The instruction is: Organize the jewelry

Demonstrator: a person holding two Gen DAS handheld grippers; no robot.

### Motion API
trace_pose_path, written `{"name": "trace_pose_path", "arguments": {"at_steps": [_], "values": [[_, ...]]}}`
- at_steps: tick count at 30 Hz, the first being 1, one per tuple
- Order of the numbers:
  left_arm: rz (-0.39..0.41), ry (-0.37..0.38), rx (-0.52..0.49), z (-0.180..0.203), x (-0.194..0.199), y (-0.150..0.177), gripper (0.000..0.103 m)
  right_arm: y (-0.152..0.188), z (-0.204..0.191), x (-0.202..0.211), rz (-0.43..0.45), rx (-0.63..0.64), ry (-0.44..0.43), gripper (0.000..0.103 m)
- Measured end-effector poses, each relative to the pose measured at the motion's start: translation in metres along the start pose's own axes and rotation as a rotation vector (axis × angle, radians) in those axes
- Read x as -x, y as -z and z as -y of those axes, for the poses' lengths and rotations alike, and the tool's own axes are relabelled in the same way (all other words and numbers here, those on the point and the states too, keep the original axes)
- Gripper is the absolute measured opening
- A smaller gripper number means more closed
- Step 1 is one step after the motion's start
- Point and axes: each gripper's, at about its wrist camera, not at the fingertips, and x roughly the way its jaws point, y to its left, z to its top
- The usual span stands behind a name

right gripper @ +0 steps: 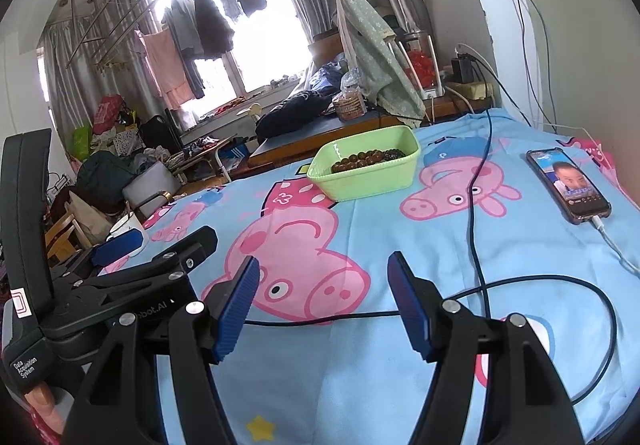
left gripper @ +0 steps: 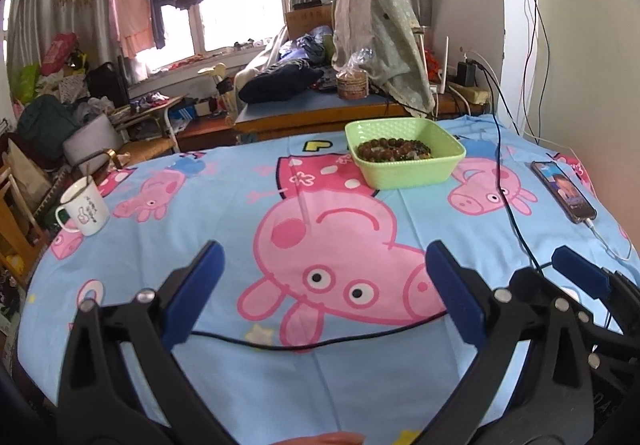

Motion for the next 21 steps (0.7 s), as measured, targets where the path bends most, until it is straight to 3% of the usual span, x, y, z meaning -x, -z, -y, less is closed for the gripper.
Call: {"name": "trace_pose_path", "arguments": {"at_steps": [21], "values": [[-0.088,0.011,0.003,0.007,-0.022,0.003,0.097,0.004,0.008,-0.006,-0.024,-0.011,-0.008,0.038]]}}
